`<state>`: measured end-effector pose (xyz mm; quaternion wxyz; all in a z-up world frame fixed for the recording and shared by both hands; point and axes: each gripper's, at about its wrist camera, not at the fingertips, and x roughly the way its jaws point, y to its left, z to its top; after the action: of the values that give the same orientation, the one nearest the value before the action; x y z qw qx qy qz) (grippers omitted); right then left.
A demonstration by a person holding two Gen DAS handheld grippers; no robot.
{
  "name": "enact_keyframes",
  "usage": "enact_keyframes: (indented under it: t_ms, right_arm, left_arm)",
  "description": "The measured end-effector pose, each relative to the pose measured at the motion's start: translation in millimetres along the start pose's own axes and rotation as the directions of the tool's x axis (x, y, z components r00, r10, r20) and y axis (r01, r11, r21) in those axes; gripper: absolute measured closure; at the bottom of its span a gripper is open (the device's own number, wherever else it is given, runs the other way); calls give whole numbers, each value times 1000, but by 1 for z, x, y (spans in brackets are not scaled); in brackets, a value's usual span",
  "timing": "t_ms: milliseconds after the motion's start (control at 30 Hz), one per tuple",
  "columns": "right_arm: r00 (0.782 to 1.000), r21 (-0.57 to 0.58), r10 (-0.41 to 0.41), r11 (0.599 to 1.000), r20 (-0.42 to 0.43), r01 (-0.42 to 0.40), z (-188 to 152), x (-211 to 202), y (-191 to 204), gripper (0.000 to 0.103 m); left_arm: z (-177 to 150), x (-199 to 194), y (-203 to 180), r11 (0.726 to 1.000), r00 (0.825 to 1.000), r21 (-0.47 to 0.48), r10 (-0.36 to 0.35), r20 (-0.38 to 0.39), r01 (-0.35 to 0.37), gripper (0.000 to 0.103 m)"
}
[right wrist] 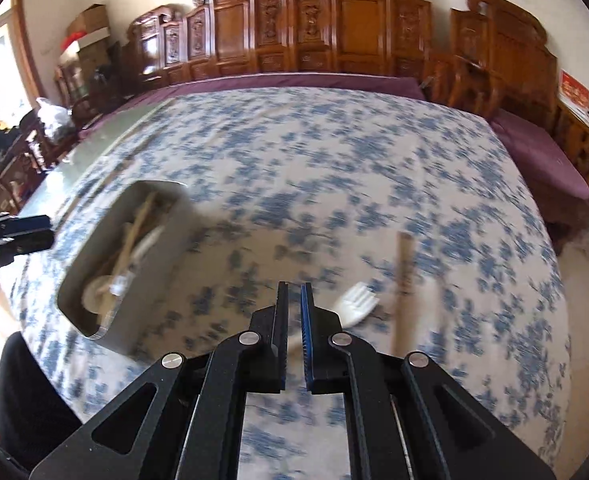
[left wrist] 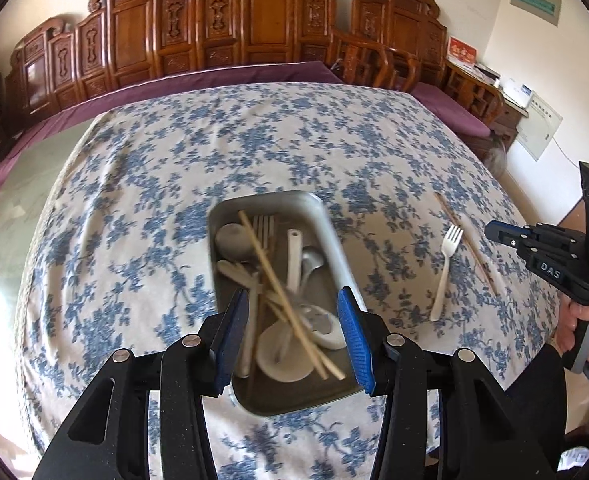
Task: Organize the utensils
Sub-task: 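Move the right tool to the cloth and grasp the remaining wooden chopstick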
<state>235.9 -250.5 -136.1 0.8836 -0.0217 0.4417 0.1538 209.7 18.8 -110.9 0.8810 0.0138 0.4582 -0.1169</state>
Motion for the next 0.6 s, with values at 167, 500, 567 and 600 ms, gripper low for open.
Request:
enact_keyframes:
  t_ms: [167, 500, 567, 600]
  right_arm:
    - [998, 22, -43, 999, -40, 44, -12, 14, -27, 89]
    - [989, 50, -56, 997, -136, 63, -36, 56, -55, 86]
    - [985, 41, -80, 995, -154, 88, -38, 64, -58, 87]
    - [986, 41, -81, 995, -147, 88, -39, 64, -59, 87]
  left_arm:
    - [4, 6, -15, 1000, 1000, 20, -8, -14, 8, 59]
    - [3, 22, -37, 999, 998, 43, -10, -58, 13, 59]
    - [3, 26, -40, 999, 998, 46, -13, -67, 16, 59]
    - [3, 28, -43, 999, 997, 49, -15, -71, 18, 59]
